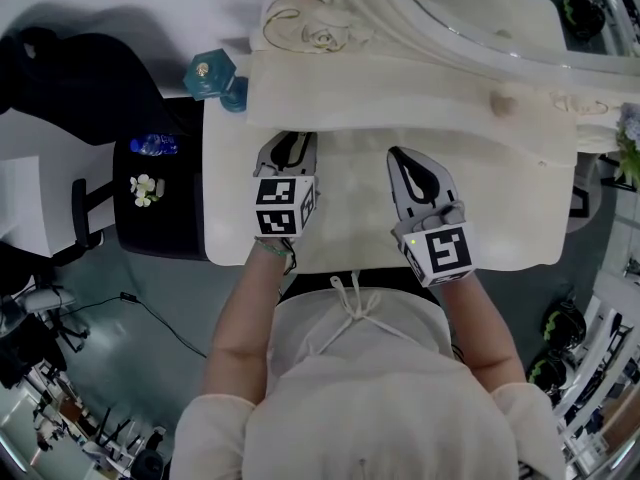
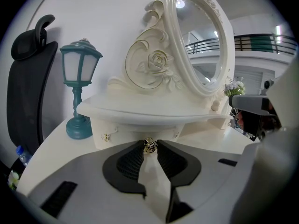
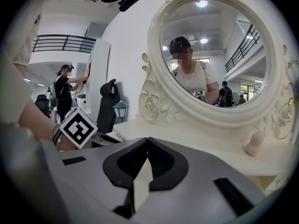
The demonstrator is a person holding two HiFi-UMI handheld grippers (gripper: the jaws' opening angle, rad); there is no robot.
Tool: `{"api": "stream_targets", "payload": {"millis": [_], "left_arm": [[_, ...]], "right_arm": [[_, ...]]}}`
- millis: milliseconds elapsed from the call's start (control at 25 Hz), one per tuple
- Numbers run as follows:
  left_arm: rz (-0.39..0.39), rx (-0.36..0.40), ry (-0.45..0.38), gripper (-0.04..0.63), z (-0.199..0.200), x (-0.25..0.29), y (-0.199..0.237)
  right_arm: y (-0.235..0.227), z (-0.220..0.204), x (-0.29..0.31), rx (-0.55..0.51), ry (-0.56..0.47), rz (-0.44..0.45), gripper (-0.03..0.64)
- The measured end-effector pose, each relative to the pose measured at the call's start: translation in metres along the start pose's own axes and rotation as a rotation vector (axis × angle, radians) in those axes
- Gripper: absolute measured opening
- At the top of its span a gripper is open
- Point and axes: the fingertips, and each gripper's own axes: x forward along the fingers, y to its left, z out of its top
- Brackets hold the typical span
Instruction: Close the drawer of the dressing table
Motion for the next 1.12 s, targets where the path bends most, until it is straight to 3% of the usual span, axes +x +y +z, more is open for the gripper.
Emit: {"api": "stream_targets", "payload": {"millis": [360, 480, 680, 1120], "left_arm": [[-0.021, -0.032, 0.005, 0.111, -0.001, -0.003, -0.003], [-0.055, -0.045, -0.039, 0.265, 0.004, -0.011, -0.012], [-0.063, 0.034, -0.073, 0.272, 0.01, -0.037, -0.034], [-0.096, 0.114, -0.18, 0.265, 0.054, -0.106, -0.061]], "right_arm": [[0.0, 0.003, -0.002, 0.011, -0.002, 0.001, 0.006], [0.001, 0.002, -0.006, 0.018, 0.003, 0.003, 0.006], [0.004, 0.001, -0.018, 0.027, 0.005, 0.003, 0.006], [0.007, 0.022, -0.056, 0.028, -0.061, -0.008, 0.006]]}}
